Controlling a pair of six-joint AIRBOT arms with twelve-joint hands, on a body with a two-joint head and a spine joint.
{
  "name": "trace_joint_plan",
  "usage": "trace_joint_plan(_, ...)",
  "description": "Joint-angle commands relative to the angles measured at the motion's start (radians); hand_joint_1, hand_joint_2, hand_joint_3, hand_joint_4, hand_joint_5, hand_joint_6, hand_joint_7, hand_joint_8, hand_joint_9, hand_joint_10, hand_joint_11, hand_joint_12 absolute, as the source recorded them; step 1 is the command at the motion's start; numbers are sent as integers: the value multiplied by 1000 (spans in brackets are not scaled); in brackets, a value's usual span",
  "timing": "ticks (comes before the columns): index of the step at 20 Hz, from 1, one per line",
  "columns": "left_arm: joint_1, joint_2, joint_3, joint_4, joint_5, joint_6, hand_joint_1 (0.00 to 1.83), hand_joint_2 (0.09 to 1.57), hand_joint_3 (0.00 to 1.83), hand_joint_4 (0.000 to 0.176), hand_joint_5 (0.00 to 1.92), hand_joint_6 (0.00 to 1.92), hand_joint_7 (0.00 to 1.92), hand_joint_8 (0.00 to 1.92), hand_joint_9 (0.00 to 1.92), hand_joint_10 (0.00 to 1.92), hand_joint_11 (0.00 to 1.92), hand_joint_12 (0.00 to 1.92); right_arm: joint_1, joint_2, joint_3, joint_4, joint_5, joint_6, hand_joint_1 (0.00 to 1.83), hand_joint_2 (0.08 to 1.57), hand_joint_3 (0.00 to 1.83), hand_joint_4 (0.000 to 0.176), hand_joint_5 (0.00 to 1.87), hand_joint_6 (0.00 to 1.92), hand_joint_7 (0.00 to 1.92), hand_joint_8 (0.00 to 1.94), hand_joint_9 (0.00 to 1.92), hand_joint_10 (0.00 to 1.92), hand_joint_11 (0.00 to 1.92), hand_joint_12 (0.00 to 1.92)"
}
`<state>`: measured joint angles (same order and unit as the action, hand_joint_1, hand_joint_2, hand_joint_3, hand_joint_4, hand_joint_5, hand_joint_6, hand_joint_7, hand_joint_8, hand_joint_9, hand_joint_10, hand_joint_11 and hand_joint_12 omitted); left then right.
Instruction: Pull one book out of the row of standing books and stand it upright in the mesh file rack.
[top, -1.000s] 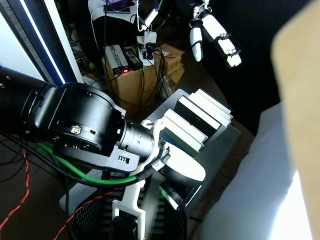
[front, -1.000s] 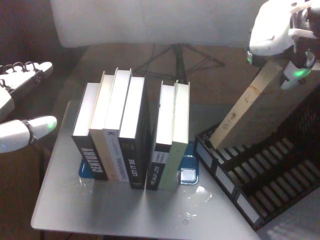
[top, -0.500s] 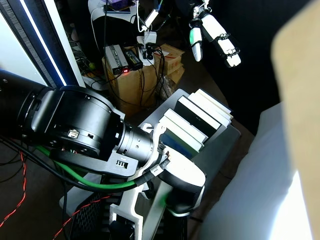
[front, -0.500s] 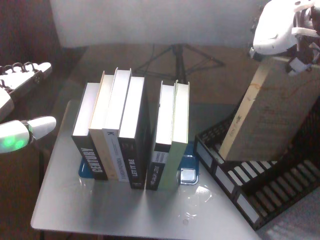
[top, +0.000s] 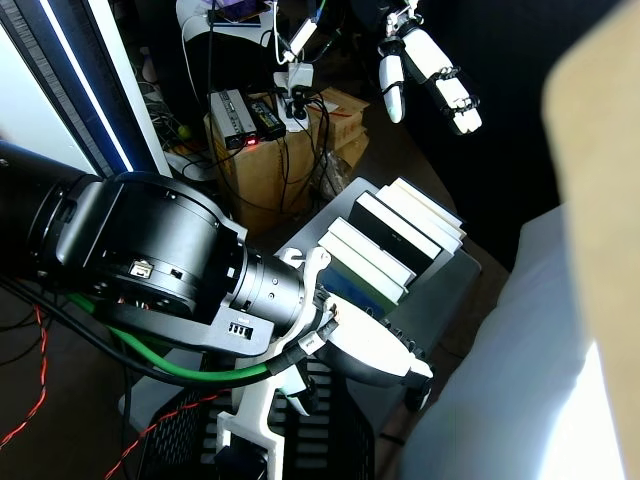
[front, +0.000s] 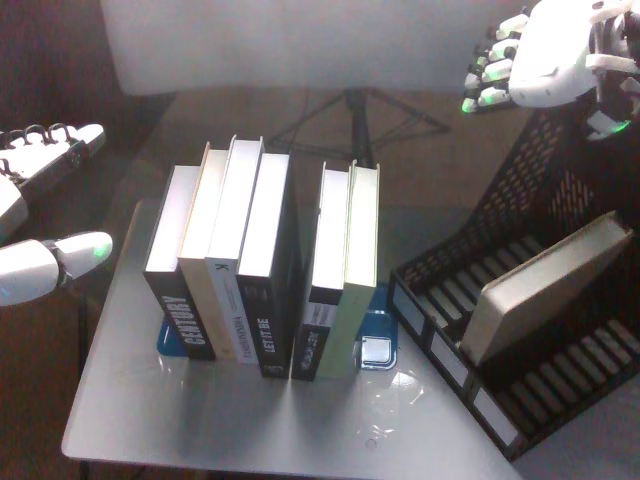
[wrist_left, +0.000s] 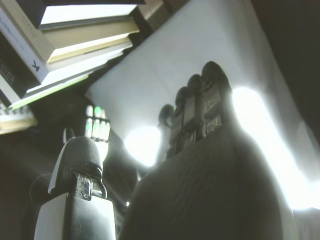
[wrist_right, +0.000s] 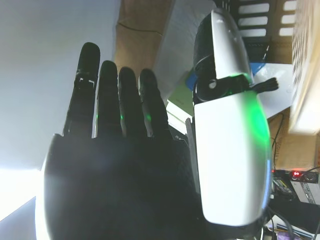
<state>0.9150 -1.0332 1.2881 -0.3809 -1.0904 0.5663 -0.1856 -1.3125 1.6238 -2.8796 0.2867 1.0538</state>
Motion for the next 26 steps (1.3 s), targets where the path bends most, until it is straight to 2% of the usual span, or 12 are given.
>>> trace_joint_plan(1,0,3,9,-15,-121,-8,339,1284,0,104,0,0,0,0,0,0,0,0,6,11,1,-26,-89,-7,1174,986,0,0,75,2,8,1,0,149,0,835)
trace_joint_plan(5,0,3,8,-15,-121,-8,359,1284,0,90,0,0,0,0,0,0,0,0,6,15,-12,-25,-89,-7,1088,1028,9,0,11,0,0,0,0,11,0,586)
trace_joint_plan(9,0,3,7,-15,-120,-8,353,1286,0,104,0,0,0,0,0,0,0,0,15,28,-24,-25,-91,9,863,1135,32,0,0,0,0,0,0,0,0,475)
trace_joint_plan(11,0,4,6,-15,-120,-8,359,1284,0,111,0,0,0,0,0,0,0,0,23,35,-31,-25,-95,15,568,1214,18,0,0,0,0,0,30,15,0,850)
trace_joint_plan(13,-1,5,5,-15,-120,-8,365,1296,5,98,0,0,0,0,0,0,0,0,29,42,-35,-25,-96,22,715,1191,1,0,17,6,0,0,21,15,0,957)
trace_joint_plan(15,-3,7,3,-14,-120,-8,365,1292,2,110,0,0,0,0,0,0,0,0,41,63,-59,-25,-106,41,766,1181,0,0,30,10,0,0,26,24,0,1171)
trace_joint_plan(17,-9,8,1,-10,-119,-8,363,1288,0,98,0,0,0,0,0,0,0,0,53,84,-90,-24,-115,67,668,1243,9,0,2,0,0,0,0,0,0,597)
trace_joint_plan(19,-26,8,1,4,-112,-8,372,1286,0,109,0,0,0,0,0,0,0,0,69,90,-145,9,-117,75,731,1248,1,0,0,0,0,0,0,0,0,121)
trace_joint_plan(22,-49,11,1,22,-109,-8,366,1291,1,121,0,0,0,0,0,0,0,0,123,160,-203,222,-109,35,527,1297,0,0,0,0,0,0,3,0,0,128)
trace_joint_plan(23,-59,14,0,28,-107,-8,352,1297,3,108,0,0,0,0,0,0,0,0,125,169,-201,451,-95,-131,542,1303,0,0,0,0,0,0,0,0,0,25)
trace_joint_plan(24,-69,14,1,39,-102,-8,373,1296,2,90,0,0,0,0,0,0,0,0,124,174,-192,534,-57,-133,506,1302,0,0,0,0,0,0,0,0,0,4)
trace_joint_plan(26,-93,14,3,68,-88,-8,391,1292,0,97,0,0,0,0,0,0,0,0,95,183,-172,948,-19,-366,424,1315,6,0,0,0,0,0,0,0,0,0)
